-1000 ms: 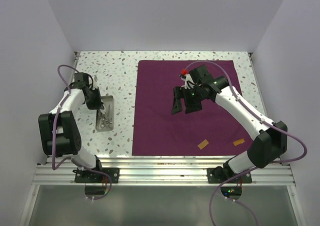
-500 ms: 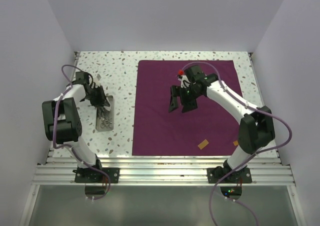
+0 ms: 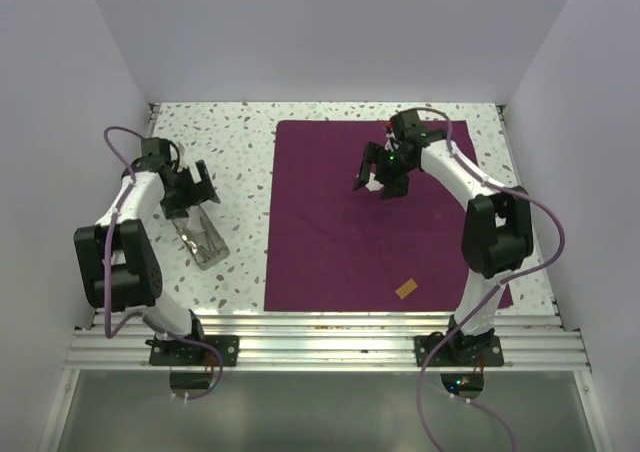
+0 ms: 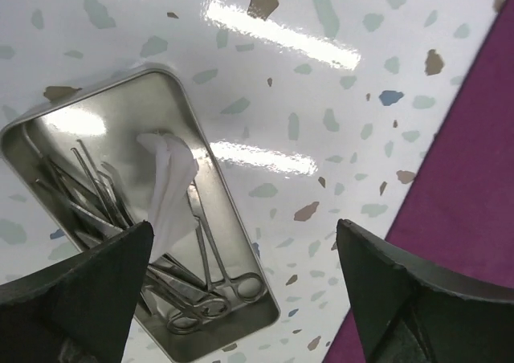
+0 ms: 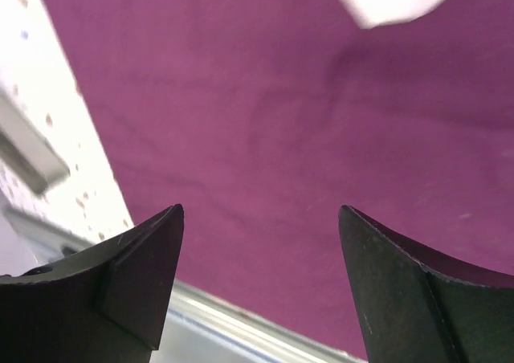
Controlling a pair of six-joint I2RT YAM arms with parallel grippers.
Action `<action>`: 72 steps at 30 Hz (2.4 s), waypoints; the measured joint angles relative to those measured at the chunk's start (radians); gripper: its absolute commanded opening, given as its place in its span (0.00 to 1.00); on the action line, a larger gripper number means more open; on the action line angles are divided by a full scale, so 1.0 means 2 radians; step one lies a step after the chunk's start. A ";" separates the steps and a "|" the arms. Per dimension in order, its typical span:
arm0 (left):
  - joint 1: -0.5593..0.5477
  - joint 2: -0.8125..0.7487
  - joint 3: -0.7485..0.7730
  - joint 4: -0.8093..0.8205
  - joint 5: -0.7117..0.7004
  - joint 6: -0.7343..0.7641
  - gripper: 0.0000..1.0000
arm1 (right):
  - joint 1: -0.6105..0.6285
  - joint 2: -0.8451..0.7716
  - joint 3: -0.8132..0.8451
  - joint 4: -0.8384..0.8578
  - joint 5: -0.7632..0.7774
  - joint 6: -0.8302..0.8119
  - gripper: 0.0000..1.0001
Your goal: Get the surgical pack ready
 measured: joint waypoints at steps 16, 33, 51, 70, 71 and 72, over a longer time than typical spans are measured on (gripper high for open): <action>-0.017 -0.042 -0.002 -0.018 -0.047 -0.081 0.78 | -0.053 0.053 0.021 0.032 0.048 0.060 0.75; -0.105 0.038 0.072 0.023 0.024 -0.089 0.52 | -0.088 0.125 0.002 0.136 0.023 0.067 0.47; -0.107 0.048 0.080 0.035 0.061 -0.084 0.53 | -0.088 0.159 0.041 0.149 0.020 0.066 0.12; -0.107 0.056 0.084 0.038 0.072 -0.079 0.53 | -0.103 0.175 0.168 0.127 -0.025 -0.029 0.00; -0.107 0.056 0.084 0.038 0.072 -0.079 0.53 | -0.104 0.178 0.168 0.127 -0.025 -0.028 0.00; -0.107 0.056 0.084 0.038 0.073 -0.077 0.53 | -0.107 0.184 0.168 0.126 -0.025 -0.028 0.00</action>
